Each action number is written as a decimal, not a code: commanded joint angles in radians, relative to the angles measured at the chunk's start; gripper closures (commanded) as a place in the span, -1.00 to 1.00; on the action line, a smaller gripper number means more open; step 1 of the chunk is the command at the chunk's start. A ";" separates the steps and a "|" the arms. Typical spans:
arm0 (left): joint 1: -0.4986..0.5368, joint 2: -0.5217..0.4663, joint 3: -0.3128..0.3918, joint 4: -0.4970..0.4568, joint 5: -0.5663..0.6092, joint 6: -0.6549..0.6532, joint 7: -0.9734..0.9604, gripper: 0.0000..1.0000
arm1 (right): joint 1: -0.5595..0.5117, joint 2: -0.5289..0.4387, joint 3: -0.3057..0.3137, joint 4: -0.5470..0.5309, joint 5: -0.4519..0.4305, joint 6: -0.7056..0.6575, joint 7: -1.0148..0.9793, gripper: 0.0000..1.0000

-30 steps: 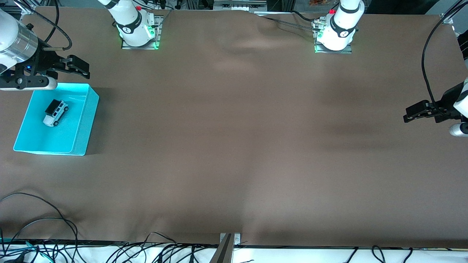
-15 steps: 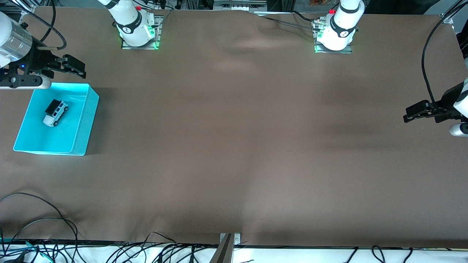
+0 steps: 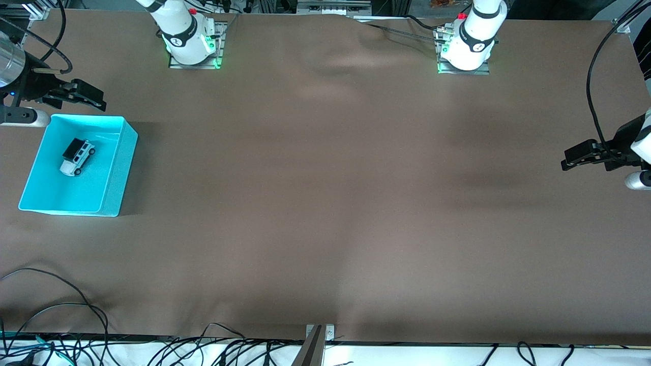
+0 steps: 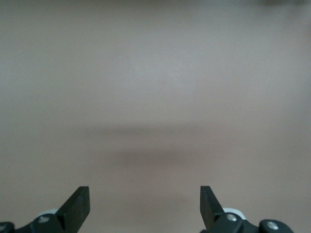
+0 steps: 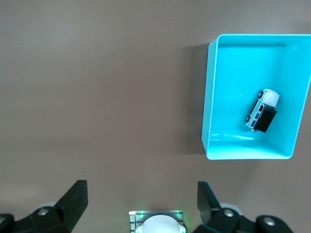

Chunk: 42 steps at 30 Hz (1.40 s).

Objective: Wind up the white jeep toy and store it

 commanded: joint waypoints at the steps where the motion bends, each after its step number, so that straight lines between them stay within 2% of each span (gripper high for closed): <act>1: -0.003 -0.007 -0.001 -0.001 0.000 -0.011 -0.013 -1.00 | -0.003 -0.016 -0.005 -0.011 -0.007 0.002 -0.004 -1.00; 7: -0.003 -0.007 -0.001 -0.001 0.000 -0.011 -0.013 -1.00 | -0.003 -0.019 -0.019 -0.008 -0.005 0.001 -0.006 -1.00; 42: -0.003 -0.007 -0.001 -0.001 0.000 -0.011 -0.013 -1.00 | 0.000 -0.002 -0.011 0.015 -0.007 0.001 -0.015 -1.00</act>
